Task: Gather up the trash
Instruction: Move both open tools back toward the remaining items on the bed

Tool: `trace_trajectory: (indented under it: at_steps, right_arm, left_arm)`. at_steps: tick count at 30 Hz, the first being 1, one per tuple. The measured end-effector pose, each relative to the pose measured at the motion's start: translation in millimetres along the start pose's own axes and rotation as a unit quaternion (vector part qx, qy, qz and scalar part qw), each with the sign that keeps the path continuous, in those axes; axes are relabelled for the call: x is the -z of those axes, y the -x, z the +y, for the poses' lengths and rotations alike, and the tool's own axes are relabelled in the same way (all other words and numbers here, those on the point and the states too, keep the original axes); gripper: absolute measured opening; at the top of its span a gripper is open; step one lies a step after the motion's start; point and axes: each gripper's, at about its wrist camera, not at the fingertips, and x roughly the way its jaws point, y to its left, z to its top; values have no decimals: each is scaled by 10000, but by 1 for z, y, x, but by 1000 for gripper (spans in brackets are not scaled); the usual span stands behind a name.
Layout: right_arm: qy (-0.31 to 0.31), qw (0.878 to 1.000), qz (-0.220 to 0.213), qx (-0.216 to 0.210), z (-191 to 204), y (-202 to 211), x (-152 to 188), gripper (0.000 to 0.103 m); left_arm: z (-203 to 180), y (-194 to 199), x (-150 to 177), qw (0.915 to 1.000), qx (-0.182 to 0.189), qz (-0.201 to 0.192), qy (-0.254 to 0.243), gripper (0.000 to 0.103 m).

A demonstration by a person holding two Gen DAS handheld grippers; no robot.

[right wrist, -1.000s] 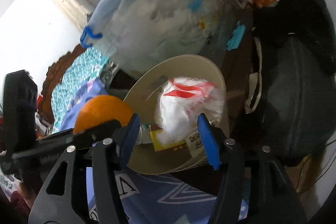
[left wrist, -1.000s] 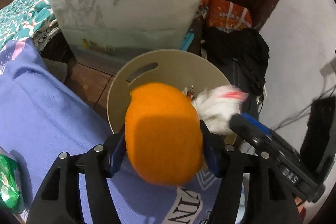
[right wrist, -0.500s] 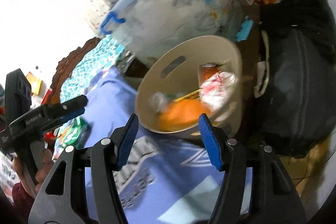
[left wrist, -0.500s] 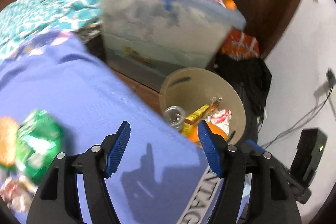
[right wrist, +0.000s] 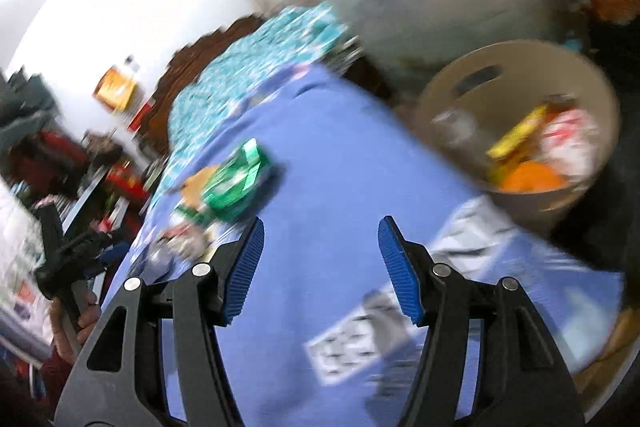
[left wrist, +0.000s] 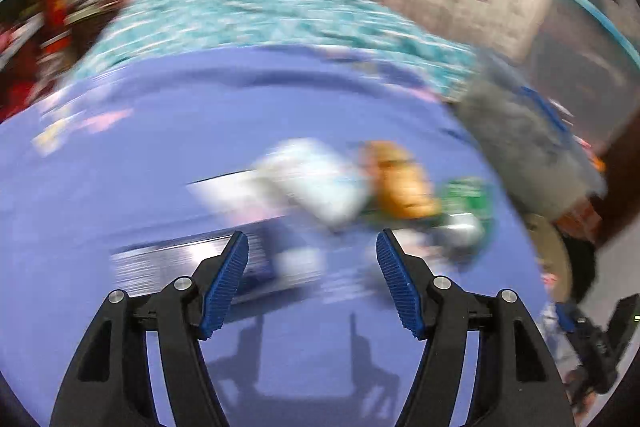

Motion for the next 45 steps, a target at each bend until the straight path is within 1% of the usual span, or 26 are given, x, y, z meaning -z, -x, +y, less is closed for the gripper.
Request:
trace_trajectory:
  at_steps: [1, 3, 5, 6, 8, 10, 14, 15, 16, 18, 20, 21, 23, 25, 28, 30, 33, 37, 42, 45]
  right_arm:
    - [40, 9999, 116, -103, 8, -7, 2, 62]
    - [171, 9985, 385, -340, 31, -25, 9, 62]
    - [379, 9960, 628, -519, 57, -42, 17, 61]
    - [486, 9945, 730, -572, 69, -49, 21, 61]
    - [709, 9908, 932, -671, 93, -65, 29, 61]
    - [860, 9872, 1124, -740, 115, -80, 37, 61]
    - [972, 9803, 1449, -920, 148, -102, 55, 61]
    - [1091, 9762, 1611, -954, 162, -111, 68, 61]
    - [1091, 9762, 1611, -954, 162, -111, 68, 61]
    - [1164, 9723, 1776, -980, 173, -119, 79, 61]
    - [1208, 9687, 1936, -975, 180, -127, 91, 61]
    - [1227, 9671, 2012, -959, 181, -130, 98, 62]
    - [1319, 9683, 1930, -879, 186, -133, 103, 62]
    - [1448, 9686, 1858, -802, 193, -134, 108, 62]
    - [1685, 9692, 1651, -711, 199, -132, 116, 63]
    - [1800, 9681, 1618, -642, 203, -132, 119, 65]
    - [1900, 9668, 1597, -605, 207, -133, 120, 67]
    - [1980, 9652, 1600, -603, 207, -135, 116, 69]
    - [2009, 9647, 1597, -597, 208, -136, 116, 70]
    - [2005, 9647, 1597, -600, 209, -136, 116, 70]
  left_arm:
    - [28, 6, 5, 9996, -191, -3, 191, 63]
    - [65, 14, 12, 9979, -449, 12, 463, 63]
    - [93, 20, 17, 9958, -636, 12, 656, 63]
    - [108, 24, 19, 9947, -670, 12, 775, 63]
    - [124, 28, 22, 9939, -641, 14, 901, 63]
    - [133, 31, 24, 9938, -610, 6, 929, 65]
    - [131, 25, 27, 9950, -508, 53, 854, 66]
    - [132, 23, 28, 9953, -497, 64, 835, 66]
    - [132, 22, 28, 9957, -480, 73, 794, 66]
    - [129, 17, 30, 9965, -441, 58, 701, 67]
    - [123, 19, 28, 9978, -445, -44, 486, 77]
    - [117, 20, 26, 9983, -474, -128, 327, 80]
    - [105, 23, 22, 9980, -559, -287, -22, 89]
    - [89, 22, 19, 9956, -669, -447, -473, 92]
    - [73, 12, 18, 9914, -707, -537, -962, 94]
    - [70, 2, 17, 9912, -634, -464, -1067, 94]
    - [71, -8, 15, 9929, -446, -393, -1029, 94]
    - [71, -12, 15, 9941, -258, -382, -981, 94]
    - [58, -17, 18, 9913, -39, -326, -1276, 94]
    - [52, -22, 21, 9896, 1, -270, -1415, 94]
